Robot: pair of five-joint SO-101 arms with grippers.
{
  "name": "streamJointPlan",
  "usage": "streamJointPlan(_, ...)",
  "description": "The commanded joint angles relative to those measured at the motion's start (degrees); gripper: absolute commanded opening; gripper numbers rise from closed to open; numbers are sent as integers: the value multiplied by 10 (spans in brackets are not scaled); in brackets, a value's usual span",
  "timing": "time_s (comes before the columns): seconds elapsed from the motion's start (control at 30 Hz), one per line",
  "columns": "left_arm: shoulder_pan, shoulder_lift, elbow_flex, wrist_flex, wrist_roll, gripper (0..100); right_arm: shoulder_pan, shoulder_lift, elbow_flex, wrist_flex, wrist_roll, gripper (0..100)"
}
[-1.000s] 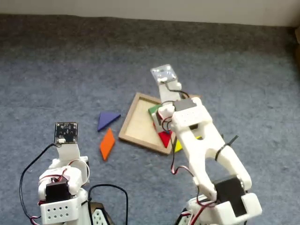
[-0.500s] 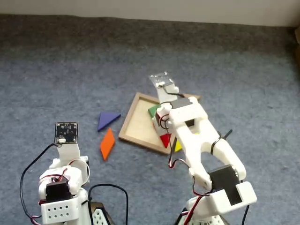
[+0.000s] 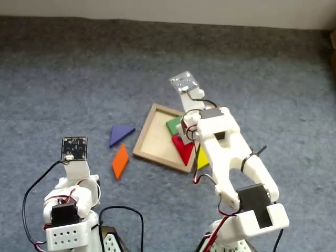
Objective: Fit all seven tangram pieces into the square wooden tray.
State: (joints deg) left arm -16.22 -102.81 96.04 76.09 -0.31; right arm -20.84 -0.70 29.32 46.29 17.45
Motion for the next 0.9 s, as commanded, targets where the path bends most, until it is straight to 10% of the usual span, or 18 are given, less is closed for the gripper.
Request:
streamJointPlan(0.0,-5,-15,11,3,-2,7,7,-5,-30,-22,30,164)
streamJointPlan(0.87,-5,-15,11,3,-2,7,-40,-5,-70,72,-49,37)
